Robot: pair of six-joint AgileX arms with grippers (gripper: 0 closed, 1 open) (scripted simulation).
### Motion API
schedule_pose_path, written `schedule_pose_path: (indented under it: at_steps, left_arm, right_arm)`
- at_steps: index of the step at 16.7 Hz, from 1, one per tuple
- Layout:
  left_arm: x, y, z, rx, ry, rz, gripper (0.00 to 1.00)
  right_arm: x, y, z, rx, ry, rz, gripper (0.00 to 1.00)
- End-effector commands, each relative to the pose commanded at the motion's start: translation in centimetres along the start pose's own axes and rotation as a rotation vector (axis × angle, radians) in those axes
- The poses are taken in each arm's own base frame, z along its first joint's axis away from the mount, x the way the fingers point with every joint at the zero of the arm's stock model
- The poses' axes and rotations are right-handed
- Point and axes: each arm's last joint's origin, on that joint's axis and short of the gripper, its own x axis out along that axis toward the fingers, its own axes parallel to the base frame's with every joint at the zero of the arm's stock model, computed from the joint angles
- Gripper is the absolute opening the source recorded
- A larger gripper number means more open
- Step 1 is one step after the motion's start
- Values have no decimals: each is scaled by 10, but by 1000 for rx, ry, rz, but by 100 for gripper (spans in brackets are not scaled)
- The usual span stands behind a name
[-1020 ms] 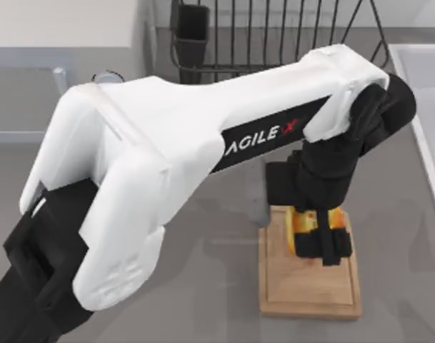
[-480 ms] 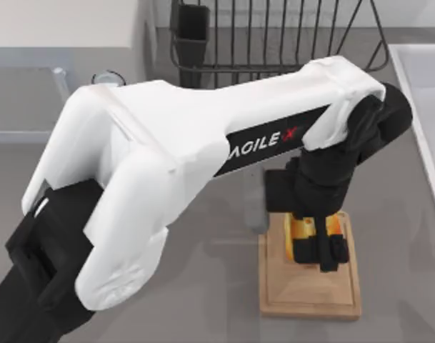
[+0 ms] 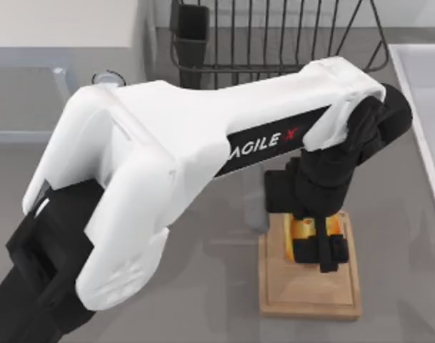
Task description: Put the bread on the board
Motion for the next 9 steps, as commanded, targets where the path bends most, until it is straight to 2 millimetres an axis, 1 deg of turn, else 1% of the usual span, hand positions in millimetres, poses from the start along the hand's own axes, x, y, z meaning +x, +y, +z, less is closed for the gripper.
schedule_pose_path:
  at_steps: [3,4,9]
  left_arm:
    - [0,0,0,0,0,0,98]
    - [0,0,0,0,0,0,100]
    - [0,0,0,0,0,0,100]
  right_arm:
    - [0,0,0,0,0,0,100]
    - [0,0,0,0,0,0,100]
    - [0,0,0,0,0,0,100]
